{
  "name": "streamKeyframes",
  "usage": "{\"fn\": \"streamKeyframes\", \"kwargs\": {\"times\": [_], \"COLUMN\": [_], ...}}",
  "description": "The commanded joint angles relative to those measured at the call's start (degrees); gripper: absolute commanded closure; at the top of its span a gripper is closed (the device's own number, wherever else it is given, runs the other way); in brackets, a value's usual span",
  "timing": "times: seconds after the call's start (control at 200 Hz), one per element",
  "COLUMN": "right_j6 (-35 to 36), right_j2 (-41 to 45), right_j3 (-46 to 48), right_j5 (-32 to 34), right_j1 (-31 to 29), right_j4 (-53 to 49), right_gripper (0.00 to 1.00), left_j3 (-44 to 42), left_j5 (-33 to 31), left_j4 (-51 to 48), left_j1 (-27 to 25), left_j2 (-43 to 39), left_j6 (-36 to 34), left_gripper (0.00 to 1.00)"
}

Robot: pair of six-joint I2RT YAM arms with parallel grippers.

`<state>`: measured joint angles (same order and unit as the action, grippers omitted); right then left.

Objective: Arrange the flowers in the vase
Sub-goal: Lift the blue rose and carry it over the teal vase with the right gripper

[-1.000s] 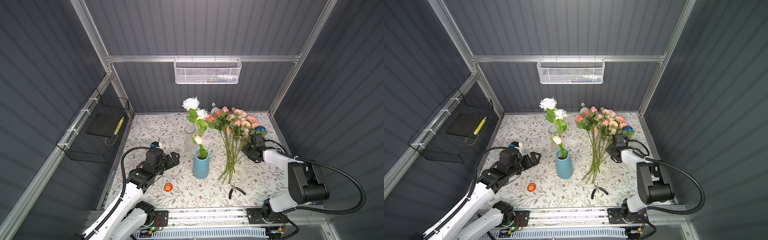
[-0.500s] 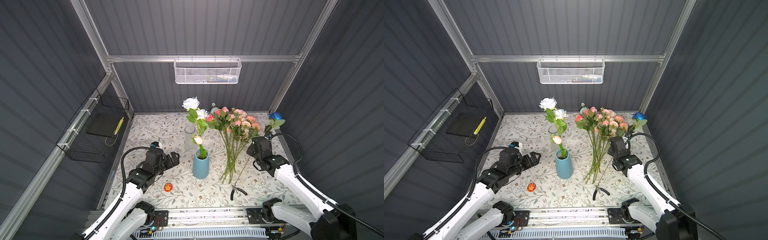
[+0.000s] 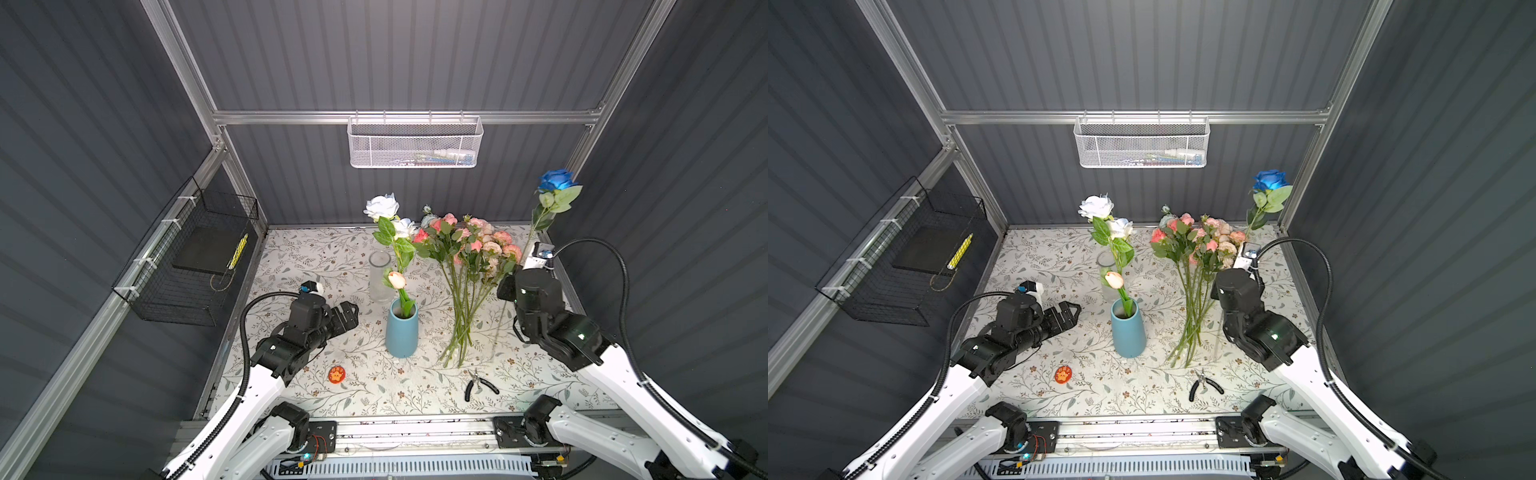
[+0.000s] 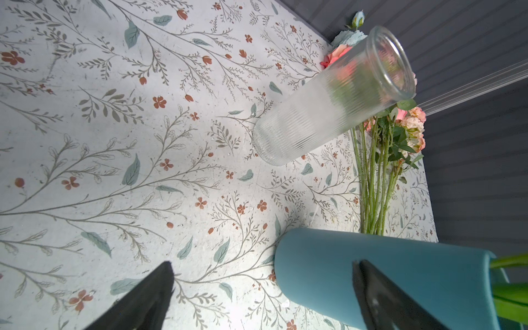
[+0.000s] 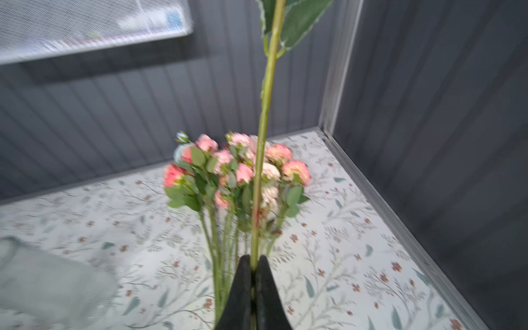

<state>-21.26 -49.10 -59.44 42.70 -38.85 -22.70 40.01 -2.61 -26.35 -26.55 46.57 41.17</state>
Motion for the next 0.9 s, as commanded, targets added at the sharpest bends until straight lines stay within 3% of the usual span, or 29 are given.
{"fn": "streamKeyframes", "kwargs": {"times": [0.0, 0.19, 0.305, 0.54, 0.895], "right_j6": [6.33, 15.18, 19.99, 25.84, 25.73], "right_j2": [2.37, -0.42, -5.45, -14.58, -21.96], "right_j3": [-3.00, -7.22, -11.97, -21.04, -24.77], "right_j5": [-5.91, -13.50, -17.83, -23.20, -26.05], "right_j1": [-4.94, -16.29, -21.00, -27.48, -29.52], "right_j4": [10.19, 29.37, 35.78, 37.48, 35.30], "right_gripper": [1.00, 1.00, 1.00, 1.00, 1.00], "left_j3": [2.35, 3.49, 3.95, 4.37, 4.60], "left_j5": [-1.14, -1.34, -1.52, -1.87, -2.22], "left_j4": [-1.76, -2.42, -2.83, -3.56, -4.18], "left_j1": [-0.18, -0.17, -0.17, -0.17, -0.22], "left_j2": [-1.06, -1.01, -1.03, -1.47, -2.23], "left_j6": [0.04, -0.15, -0.20, -0.44, -0.99], "left_gripper": [0.00, 0.00, 0.00, 0.00, 0.00]}}
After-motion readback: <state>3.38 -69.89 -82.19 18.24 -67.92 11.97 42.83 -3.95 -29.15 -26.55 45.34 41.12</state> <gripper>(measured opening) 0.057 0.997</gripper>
